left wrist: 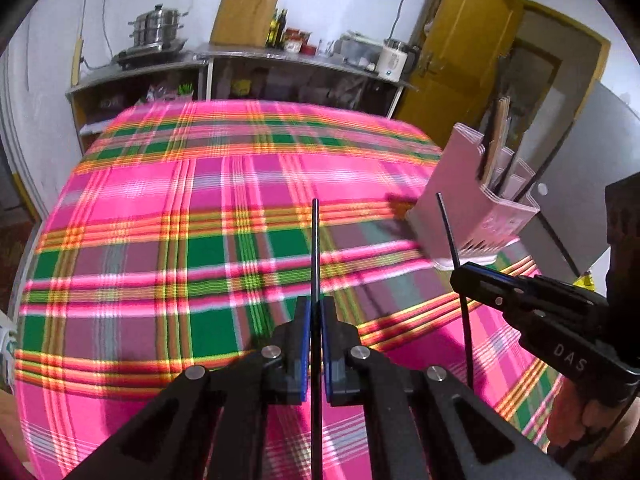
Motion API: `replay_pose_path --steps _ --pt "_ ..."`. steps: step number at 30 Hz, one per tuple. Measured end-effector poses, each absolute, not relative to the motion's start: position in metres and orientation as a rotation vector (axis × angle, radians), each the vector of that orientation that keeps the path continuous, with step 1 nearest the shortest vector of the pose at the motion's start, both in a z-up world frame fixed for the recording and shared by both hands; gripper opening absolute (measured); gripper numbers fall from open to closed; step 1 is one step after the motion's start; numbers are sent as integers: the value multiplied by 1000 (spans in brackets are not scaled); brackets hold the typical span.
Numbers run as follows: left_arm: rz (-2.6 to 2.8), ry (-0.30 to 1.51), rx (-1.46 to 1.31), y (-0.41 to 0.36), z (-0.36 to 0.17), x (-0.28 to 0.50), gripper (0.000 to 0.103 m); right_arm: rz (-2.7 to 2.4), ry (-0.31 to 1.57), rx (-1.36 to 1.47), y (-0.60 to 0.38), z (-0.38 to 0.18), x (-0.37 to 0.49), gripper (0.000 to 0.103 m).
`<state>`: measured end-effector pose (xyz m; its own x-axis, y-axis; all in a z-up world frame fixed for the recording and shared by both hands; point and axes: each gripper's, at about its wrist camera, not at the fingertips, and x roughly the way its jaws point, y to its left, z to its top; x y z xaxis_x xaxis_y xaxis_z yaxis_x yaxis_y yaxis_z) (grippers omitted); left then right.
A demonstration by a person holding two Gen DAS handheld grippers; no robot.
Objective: Organize utensils
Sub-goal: 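Lift both black chopsticks up and carry them over the pink basket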
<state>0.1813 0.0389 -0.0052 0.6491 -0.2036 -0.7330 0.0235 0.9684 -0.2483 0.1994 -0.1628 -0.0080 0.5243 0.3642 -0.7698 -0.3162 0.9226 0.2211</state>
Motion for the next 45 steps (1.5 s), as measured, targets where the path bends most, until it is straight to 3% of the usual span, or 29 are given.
replay_pose_path --steps 12,45 --pt "-209 733 -200 20 63 163 5 396 809 85 -187 52 174 6" --pt "-375 662 -164 -51 135 206 5 280 677 115 -255 119 162 5"
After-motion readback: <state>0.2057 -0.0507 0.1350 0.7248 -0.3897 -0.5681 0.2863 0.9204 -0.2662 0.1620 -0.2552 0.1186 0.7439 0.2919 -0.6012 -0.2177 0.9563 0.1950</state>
